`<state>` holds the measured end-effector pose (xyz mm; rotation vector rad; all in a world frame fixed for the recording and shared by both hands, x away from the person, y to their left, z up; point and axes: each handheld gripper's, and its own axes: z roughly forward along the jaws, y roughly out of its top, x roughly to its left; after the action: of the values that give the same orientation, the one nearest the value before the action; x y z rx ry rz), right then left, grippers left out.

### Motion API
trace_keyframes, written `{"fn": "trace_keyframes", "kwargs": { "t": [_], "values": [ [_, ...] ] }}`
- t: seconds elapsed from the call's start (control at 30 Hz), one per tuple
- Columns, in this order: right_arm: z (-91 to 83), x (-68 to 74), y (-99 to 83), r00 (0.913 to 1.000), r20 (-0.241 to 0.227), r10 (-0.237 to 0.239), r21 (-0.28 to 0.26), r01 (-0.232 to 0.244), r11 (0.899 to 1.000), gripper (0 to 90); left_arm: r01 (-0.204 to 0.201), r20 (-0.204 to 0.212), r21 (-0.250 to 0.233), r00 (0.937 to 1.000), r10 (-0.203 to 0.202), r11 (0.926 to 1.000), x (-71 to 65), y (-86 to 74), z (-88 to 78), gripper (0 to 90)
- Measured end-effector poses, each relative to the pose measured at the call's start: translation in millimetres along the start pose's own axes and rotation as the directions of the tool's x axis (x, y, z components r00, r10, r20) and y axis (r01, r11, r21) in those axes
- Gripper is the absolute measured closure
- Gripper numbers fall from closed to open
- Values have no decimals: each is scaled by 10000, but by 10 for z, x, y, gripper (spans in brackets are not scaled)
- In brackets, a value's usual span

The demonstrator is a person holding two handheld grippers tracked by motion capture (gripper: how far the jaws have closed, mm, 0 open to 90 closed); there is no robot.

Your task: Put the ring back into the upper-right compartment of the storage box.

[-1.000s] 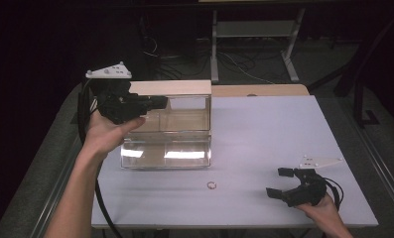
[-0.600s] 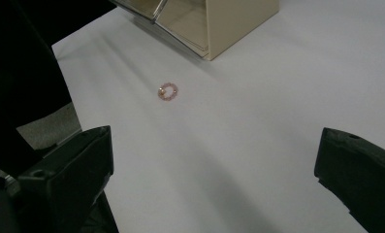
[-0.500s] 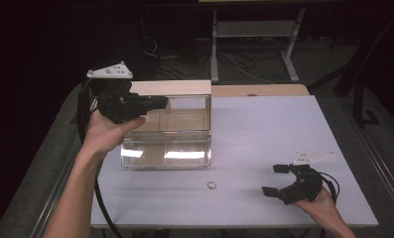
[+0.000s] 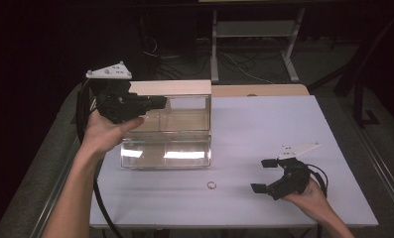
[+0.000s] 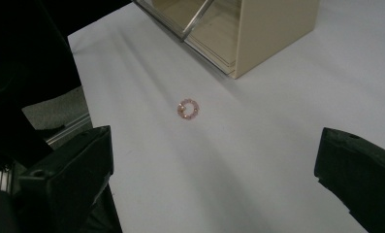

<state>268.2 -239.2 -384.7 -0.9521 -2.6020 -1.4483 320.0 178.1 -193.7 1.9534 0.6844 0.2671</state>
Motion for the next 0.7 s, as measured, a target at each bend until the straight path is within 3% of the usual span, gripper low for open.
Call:
{"fn": "trace_keyframes", "kwargs": {
  "t": [0.7],
  "values": [
    [431,142,271,9950,-675,-736,877,794,9930,2,-53,-34,-96,10000,53,9999,8,-10,-9,891]
  ]
}}
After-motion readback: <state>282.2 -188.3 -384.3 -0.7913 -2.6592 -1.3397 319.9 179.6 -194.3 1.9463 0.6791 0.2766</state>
